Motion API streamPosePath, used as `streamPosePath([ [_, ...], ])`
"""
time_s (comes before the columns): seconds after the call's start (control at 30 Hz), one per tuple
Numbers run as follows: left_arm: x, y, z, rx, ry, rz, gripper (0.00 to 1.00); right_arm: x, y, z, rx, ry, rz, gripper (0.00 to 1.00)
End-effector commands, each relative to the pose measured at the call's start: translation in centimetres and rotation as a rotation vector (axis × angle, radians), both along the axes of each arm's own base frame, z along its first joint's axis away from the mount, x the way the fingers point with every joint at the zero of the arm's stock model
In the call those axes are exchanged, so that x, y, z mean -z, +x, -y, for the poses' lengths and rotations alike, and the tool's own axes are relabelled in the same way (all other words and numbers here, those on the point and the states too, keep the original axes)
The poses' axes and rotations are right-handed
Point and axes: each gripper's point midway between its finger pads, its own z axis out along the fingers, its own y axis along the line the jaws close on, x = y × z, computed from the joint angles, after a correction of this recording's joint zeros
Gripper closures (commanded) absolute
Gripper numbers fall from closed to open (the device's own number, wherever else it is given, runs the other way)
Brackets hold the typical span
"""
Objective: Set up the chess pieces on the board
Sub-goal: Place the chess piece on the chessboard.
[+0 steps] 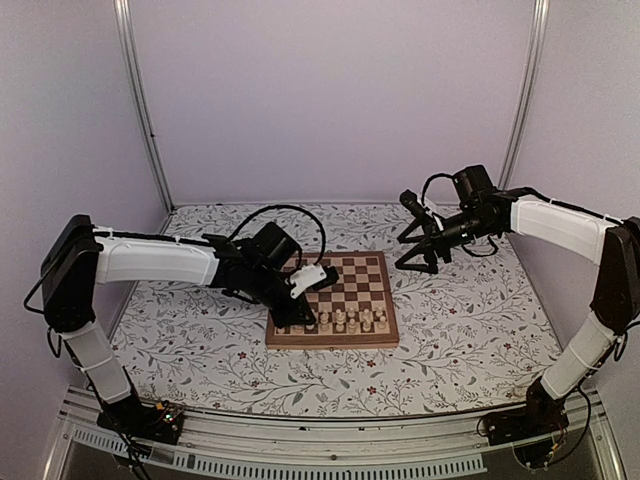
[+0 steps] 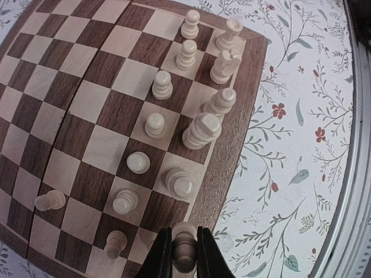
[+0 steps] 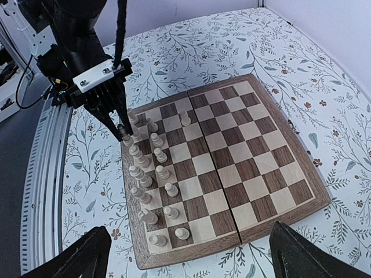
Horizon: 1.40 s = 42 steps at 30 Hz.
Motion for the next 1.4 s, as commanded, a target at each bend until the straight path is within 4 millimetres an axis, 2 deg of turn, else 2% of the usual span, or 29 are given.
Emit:
streamPosePath([
  [0.0, 0.0, 0.3, 0.8, 0.0, -0.004, 0.029, 0.86, 0.4, 0.1, 0.0, -0.001, -0.004, 0.01, 0.01],
  [0.83, 1.4, 0.8, 1.2, -0.001, 0.022, 0.019, 0.84, 1.1, 0.1, -0.1, -0.009, -0.011, -0.004, 0.01],
  [1.37, 1.5, 0.5, 1.3, 0.005, 0.024, 0.0, 0.77, 1.2, 0.0, -0.1, -0.013, -0.007, -0.015, 0.01],
])
